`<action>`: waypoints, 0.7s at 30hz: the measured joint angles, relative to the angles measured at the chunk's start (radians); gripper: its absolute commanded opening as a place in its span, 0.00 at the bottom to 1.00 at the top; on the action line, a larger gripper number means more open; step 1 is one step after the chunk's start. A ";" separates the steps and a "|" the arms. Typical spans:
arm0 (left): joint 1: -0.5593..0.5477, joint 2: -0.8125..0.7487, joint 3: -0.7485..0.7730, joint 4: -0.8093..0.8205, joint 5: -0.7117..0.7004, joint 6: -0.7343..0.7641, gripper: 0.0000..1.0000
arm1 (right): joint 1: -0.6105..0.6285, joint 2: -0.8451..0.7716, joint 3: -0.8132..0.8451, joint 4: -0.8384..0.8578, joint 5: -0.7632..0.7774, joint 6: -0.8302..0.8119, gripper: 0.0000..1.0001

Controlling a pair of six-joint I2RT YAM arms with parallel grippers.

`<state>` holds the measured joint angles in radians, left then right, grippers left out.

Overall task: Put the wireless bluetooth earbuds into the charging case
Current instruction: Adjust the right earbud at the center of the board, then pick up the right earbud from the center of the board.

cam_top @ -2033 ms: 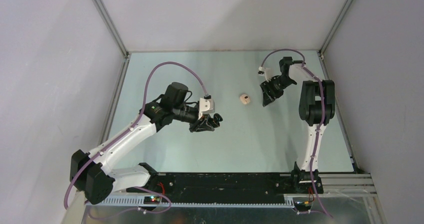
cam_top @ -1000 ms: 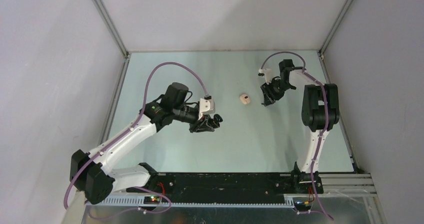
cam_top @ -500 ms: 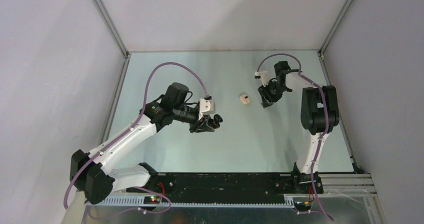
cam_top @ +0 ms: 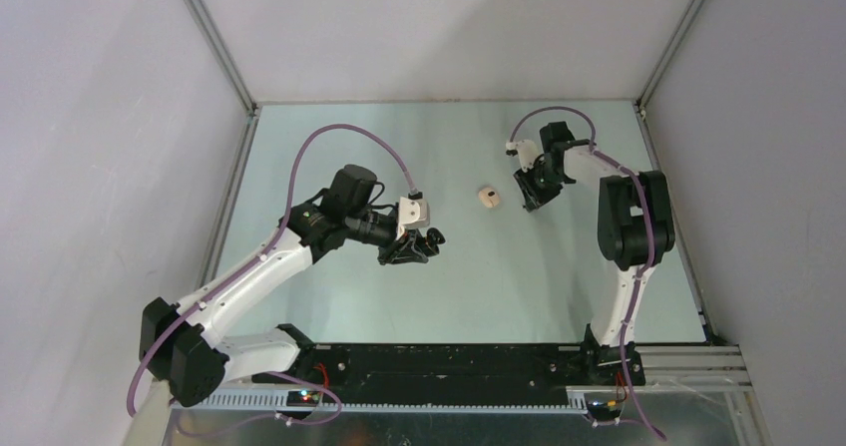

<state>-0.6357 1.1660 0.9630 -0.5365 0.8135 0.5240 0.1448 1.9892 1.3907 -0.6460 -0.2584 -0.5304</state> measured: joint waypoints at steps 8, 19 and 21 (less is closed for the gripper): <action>-0.001 0.000 0.000 0.000 0.000 0.000 0.00 | 0.004 -0.014 -0.023 0.026 0.018 0.007 0.20; -0.004 0.000 0.000 0.003 -0.003 -0.001 0.00 | 0.008 -0.158 -0.063 -0.018 -0.005 -0.002 0.19; -0.007 0.003 0.000 0.009 -0.011 -0.008 0.00 | 0.016 -0.233 -0.063 -0.023 -0.015 -0.005 0.19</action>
<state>-0.6426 1.1690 0.9630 -0.5278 0.8024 0.5156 0.1608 1.7565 1.3277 -0.6685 -0.2737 -0.5358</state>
